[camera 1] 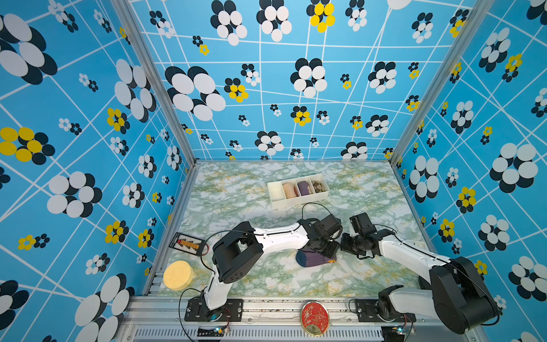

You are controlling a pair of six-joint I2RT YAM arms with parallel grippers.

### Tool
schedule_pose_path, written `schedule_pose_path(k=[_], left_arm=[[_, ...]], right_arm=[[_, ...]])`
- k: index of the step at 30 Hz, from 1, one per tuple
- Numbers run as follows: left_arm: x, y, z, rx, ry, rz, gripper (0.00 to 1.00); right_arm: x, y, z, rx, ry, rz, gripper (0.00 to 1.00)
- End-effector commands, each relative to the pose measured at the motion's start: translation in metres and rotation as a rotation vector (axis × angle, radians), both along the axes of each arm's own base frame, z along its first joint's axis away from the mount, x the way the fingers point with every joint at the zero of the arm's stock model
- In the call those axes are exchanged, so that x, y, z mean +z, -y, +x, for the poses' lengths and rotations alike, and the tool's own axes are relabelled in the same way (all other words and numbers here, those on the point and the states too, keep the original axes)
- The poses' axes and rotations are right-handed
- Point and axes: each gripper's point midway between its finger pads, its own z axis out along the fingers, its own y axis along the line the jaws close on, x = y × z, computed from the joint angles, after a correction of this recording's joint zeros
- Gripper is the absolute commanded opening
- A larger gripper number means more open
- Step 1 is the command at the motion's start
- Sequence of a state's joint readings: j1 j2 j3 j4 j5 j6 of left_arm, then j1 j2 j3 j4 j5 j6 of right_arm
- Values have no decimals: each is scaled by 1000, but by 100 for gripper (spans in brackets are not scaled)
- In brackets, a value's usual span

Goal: Roll the socks

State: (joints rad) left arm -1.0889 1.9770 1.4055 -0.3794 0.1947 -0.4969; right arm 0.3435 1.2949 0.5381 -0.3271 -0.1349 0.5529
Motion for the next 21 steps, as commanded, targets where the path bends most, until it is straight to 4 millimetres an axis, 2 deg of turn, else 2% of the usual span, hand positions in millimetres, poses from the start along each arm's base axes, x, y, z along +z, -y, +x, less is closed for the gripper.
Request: schedule_pose_path(k=[1, 17, 21], left_arm=[[-8, -6, 4, -5, 26, 64, 0], [-33, -27, 9, 36, -20, 97, 0], [-38, -31, 9, 43, -31, 101, 0]], right_arm=[[-7, -3, -11, 29, -32, 29, 15], [-6, -27, -17, 73, -52, 174, 14], [-1, -34, -19, 101, -39, 215, 14]])
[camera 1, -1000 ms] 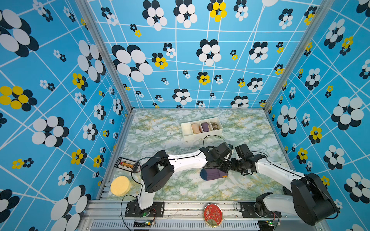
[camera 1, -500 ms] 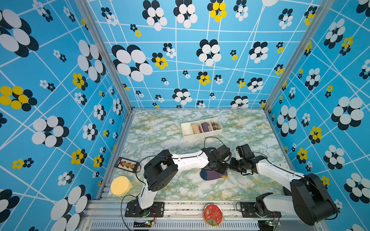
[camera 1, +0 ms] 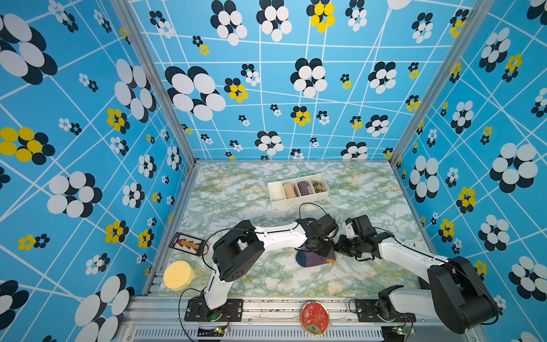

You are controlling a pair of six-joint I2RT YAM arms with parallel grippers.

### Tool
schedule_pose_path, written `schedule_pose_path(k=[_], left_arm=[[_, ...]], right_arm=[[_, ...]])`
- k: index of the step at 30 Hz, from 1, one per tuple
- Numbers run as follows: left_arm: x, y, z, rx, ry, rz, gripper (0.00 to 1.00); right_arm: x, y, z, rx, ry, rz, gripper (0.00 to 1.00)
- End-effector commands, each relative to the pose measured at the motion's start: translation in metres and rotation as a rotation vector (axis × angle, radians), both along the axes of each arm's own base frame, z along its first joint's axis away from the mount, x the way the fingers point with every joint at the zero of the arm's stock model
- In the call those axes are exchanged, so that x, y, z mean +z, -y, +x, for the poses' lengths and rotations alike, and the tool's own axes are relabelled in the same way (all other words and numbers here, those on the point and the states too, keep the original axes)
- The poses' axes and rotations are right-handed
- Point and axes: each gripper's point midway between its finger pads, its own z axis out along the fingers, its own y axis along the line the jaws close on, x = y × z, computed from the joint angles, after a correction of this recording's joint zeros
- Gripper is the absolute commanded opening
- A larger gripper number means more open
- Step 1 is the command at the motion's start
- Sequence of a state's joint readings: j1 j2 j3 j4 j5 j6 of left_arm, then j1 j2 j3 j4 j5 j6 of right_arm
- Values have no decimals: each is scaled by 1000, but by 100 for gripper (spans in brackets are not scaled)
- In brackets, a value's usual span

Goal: Roll the socks

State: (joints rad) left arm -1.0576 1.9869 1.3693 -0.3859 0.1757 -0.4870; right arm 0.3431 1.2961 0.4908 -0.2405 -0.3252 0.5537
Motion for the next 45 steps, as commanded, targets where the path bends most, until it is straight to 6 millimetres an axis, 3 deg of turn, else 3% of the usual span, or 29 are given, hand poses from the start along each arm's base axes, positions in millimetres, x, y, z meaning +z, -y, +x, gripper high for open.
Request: schedule_pose_path(k=[1, 11, 27, 35, 45], left_arm=[[-20, -13, -2, 11, -29, 47, 0], [-20, -23, -1, 33, -39, 41, 0], [-18, -34, -1, 63, -62, 10, 0], [-21, -36, -1, 67, -79, -2, 0], [-25, -49, 2, 103, -104, -32, 0]], right_arm=[[0, -5, -8, 29, -10, 42, 15], [24, -18, -9, 80, 59, 136, 15], [41, -47, -11, 168, 82, 301, 21], [24, -55, -16, 208, 37, 265, 39], [19, -64, -19, 252, 30, 226, 37]])
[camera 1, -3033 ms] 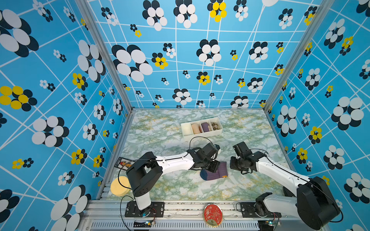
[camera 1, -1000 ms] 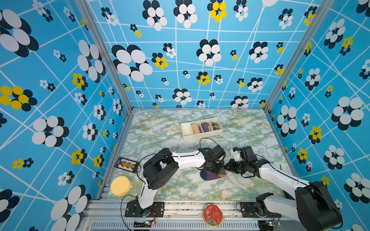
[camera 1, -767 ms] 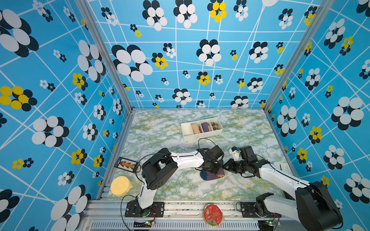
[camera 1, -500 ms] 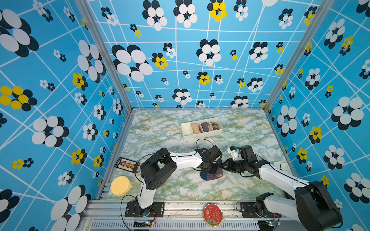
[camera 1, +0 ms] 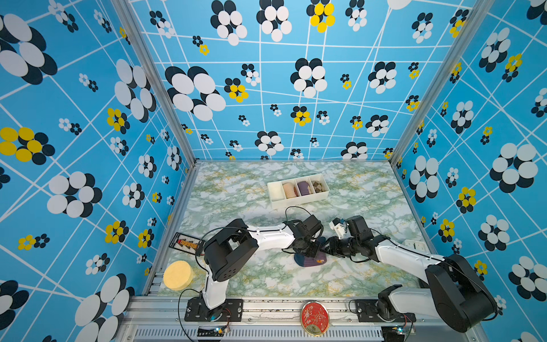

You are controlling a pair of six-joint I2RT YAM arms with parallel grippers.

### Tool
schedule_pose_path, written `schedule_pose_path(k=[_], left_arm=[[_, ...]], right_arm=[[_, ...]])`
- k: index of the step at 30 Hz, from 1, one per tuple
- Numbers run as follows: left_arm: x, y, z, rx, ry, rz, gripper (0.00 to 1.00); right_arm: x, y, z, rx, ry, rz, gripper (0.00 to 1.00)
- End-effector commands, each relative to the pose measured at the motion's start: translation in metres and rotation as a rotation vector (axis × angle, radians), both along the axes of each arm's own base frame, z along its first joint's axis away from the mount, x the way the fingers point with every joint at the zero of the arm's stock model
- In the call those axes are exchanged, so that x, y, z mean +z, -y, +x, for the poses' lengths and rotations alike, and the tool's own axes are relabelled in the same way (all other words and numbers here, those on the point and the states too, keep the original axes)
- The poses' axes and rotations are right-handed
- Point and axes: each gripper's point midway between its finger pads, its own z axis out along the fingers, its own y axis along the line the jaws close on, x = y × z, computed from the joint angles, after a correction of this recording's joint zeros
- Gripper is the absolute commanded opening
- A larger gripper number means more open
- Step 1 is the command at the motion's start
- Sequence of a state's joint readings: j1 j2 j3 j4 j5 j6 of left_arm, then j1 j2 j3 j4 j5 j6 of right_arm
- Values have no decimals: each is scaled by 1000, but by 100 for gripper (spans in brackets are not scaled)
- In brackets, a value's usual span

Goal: Roll the socks

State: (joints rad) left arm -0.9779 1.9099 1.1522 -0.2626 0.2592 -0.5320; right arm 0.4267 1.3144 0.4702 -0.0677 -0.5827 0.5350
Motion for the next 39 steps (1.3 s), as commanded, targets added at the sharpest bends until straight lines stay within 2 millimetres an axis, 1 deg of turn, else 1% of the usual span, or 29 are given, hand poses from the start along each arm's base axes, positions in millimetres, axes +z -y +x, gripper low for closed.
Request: schedule_pose_path(k=[1, 2, 7, 9, 15, 17, 19, 23, 30, 36, 39], left_arm=[[-2, -7, 1, 24, -13, -6, 0], [-2, -7, 1, 24, -14, -9, 0], [-1, -6, 2, 23, -13, -19, 0], [0, -7, 2, 25, -12, -21, 0], [6, -14, 4, 33, 1, -22, 0], [3, -19, 6, 41, 0, -7, 0], [13, -22, 9, 50, 18, -21, 0], [21, -27, 11, 55, 34, -26, 0], [36, -23, 11, 53, 49, -70, 0], [50, -18, 7, 49, 45, -135, 0], [52, -19, 4, 49, 40, -148, 0]], right_arm=[[-6, -3, -5, 34, -11, -35, 36], [-6, -4, -4, 35, -8, -39, 34], [-6, -3, -3, 31, 5, -70, 13], [-5, -1, -2, 24, 19, -91, 0], [4, 8, -1, 13, 63, -161, 0], [6, 9, -2, 15, 70, -178, 0], [8, 8, -2, 20, 75, -189, 0], [9, 7, -1, 27, 83, -227, 0], [6, -2, -2, 69, 85, -306, 0], [2, -11, -1, 71, 63, -310, 0], [1, -16, 0, 72, 58, -305, 0]])
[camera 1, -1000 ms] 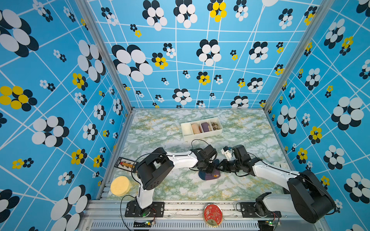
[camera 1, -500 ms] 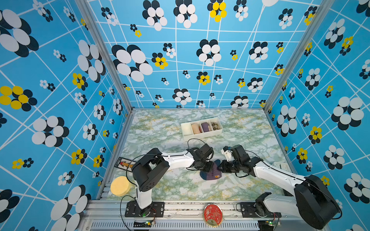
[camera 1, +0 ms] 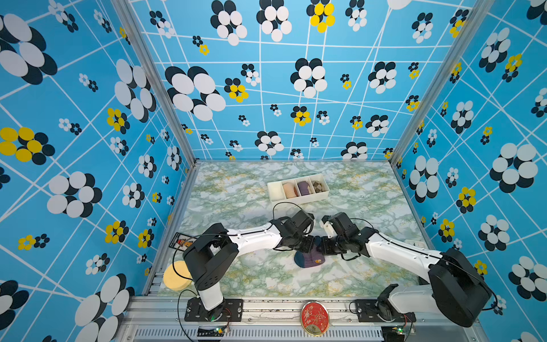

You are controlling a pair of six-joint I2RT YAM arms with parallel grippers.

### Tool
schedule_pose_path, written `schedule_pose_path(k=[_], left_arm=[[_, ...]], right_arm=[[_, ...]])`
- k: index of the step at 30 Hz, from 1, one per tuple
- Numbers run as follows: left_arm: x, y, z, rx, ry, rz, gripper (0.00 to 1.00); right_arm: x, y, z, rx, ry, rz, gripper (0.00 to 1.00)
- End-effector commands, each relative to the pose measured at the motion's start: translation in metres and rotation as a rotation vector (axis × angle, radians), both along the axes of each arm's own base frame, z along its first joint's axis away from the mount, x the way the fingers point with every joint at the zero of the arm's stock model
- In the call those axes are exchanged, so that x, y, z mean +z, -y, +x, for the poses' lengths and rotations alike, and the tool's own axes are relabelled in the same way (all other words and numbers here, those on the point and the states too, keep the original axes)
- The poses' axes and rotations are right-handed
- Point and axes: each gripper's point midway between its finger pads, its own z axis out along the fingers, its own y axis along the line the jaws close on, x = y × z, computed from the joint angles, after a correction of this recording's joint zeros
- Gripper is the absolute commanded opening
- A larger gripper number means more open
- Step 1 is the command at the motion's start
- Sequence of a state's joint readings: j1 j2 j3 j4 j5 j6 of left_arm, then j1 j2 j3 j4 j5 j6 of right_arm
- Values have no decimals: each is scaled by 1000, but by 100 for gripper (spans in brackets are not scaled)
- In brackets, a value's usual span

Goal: Roll the socks

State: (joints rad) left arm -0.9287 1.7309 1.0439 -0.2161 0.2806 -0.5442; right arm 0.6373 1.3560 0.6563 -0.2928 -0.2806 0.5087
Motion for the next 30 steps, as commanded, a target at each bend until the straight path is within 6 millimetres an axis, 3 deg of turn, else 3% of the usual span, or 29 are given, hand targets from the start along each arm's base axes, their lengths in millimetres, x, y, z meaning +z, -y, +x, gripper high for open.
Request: schedule_pose_path(k=[1, 9, 15, 30], left_arm=[[10, 1, -5, -1, -8, -45, 0], [13, 11, -15, -13, -40, -116, 0], [-8, 10, -24, -30, -89, -71, 0], [-41, -16, -35, -19, -134, 42, 0]], right_arm=[[-5, 0, -1, -7, -19, -35, 0], [-12, -7, -3, 4, -31, -77, 0], [-13, -8, -1, -14, -43, -76, 0], [1, -15, 2, -27, -10, -14, 26]])
